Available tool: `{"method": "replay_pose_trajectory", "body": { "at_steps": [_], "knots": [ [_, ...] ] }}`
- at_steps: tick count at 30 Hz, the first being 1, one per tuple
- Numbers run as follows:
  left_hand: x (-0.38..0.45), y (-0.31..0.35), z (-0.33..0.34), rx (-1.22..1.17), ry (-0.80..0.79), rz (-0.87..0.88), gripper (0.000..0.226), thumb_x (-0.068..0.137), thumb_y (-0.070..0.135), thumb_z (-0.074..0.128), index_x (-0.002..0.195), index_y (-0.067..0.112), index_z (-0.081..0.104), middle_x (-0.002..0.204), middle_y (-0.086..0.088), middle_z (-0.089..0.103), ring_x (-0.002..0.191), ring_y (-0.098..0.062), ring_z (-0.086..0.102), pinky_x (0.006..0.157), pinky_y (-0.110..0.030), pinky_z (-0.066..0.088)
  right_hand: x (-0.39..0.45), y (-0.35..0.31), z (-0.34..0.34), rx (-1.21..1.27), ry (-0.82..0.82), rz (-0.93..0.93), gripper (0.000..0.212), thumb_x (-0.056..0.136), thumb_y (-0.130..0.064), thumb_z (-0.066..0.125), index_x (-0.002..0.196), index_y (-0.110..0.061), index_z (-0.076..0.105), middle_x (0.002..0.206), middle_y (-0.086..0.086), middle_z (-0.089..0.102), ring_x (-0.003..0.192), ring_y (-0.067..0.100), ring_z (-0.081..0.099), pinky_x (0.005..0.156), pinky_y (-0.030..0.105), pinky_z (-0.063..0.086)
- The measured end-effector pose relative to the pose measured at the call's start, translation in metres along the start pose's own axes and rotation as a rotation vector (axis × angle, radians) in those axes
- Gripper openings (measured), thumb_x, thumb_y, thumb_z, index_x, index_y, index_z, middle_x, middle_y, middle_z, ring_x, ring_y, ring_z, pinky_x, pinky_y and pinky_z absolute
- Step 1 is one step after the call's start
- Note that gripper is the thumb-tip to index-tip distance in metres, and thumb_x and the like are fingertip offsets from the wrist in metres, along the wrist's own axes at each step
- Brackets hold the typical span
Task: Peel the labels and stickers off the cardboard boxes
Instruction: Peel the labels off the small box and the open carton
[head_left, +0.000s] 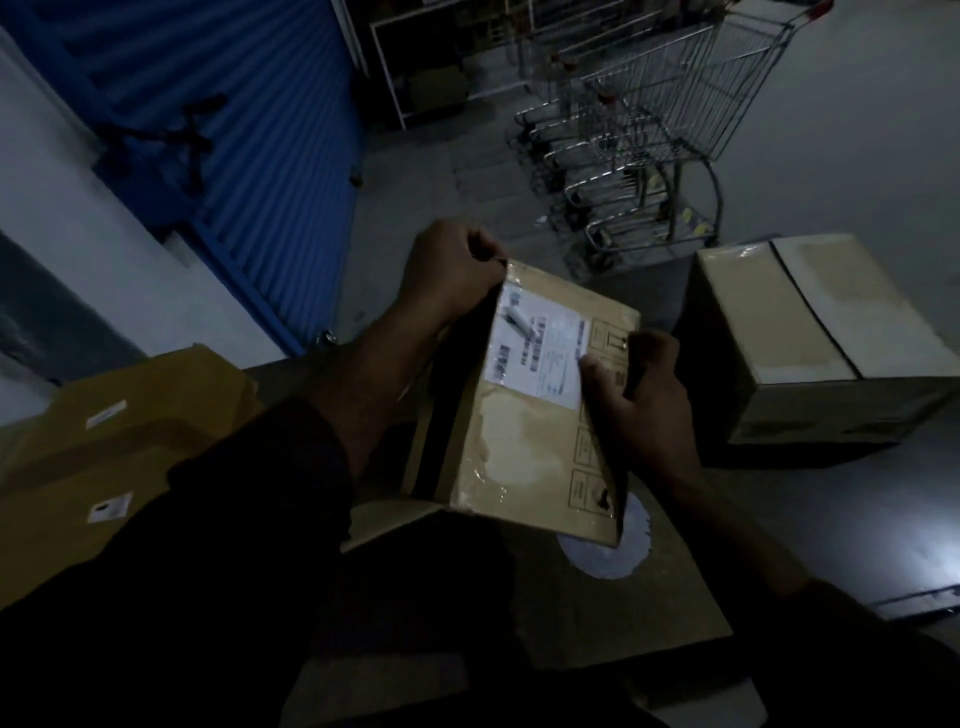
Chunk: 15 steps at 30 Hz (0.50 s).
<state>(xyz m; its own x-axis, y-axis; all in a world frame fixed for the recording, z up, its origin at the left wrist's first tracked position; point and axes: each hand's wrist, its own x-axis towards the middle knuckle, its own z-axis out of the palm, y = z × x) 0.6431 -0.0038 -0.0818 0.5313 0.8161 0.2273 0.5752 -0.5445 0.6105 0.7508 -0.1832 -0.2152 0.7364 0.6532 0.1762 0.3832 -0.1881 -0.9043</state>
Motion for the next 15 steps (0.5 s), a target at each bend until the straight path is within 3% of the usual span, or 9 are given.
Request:
{"method": "replay_pose_trajectory", "body": {
  "at_steps": [4,8,11,13,15],
  "knots": [
    [-0.011,-0.001,0.038,0.093,0.099,0.018,0.012,0.072,0.032,0.072,0.078,0.025,0.064,0.081,0.009,0.065,0.08,-0.015,0.064,0.068,-0.03,0.051,-0.019,0.017,-0.001,0.004,0.066,0.146,0.059,0.091,-0.057,0.057,0.131,-0.022,0.034,0.11,-0.007,0.057,0.092,0.013,0.058,0.077,0.028,0.042],
    [-0.01,0.013,0.048,0.389,0.162,0.367,0.029,0.074,0.039,0.074,0.09,0.023,0.056,0.088,0.004,0.063,0.078,-0.017,0.057,0.063,-0.029,0.038,-0.027,0.025,-0.005,-0.017,0.192,0.204,0.053,0.091,-0.06,0.055,0.12,-0.019,0.039,0.108,-0.004,0.057,0.092,0.017,0.059,0.076,0.031,0.043],
    [-0.007,0.024,0.051,0.383,0.015,0.577,0.011,0.076,0.025,0.066,0.084,0.025,0.06,0.084,0.005,0.067,0.079,-0.019,0.063,0.062,-0.027,0.036,-0.028,0.032,-0.008,-0.128,0.297,0.113,0.049,0.09,-0.051,0.059,0.122,-0.017,0.044,0.119,0.003,0.048,0.109,0.021,0.053,0.087,0.042,0.049],
    [-0.009,0.026,0.053,0.376,-0.188,0.717,0.012,0.078,0.022,0.065,0.09,0.025,0.064,0.091,0.005,0.066,0.084,-0.018,0.062,0.065,-0.028,0.044,-0.024,0.038,-0.011,-0.205,0.302,0.003,0.05,0.089,-0.039,0.06,0.13,-0.015,0.045,0.131,0.007,0.045,0.124,0.024,0.044,0.102,0.048,0.044],
    [-0.015,0.022,0.057,0.373,-0.352,0.836,0.015,0.082,0.021,0.065,0.097,0.02,0.065,0.103,0.0,0.061,0.091,-0.017,0.057,0.066,-0.028,0.042,-0.02,0.039,-0.011,-0.241,0.231,-0.123,0.056,0.088,-0.035,0.059,0.138,-0.014,0.045,0.145,0.009,0.041,0.136,0.026,0.036,0.112,0.049,0.035]
  ]
}}
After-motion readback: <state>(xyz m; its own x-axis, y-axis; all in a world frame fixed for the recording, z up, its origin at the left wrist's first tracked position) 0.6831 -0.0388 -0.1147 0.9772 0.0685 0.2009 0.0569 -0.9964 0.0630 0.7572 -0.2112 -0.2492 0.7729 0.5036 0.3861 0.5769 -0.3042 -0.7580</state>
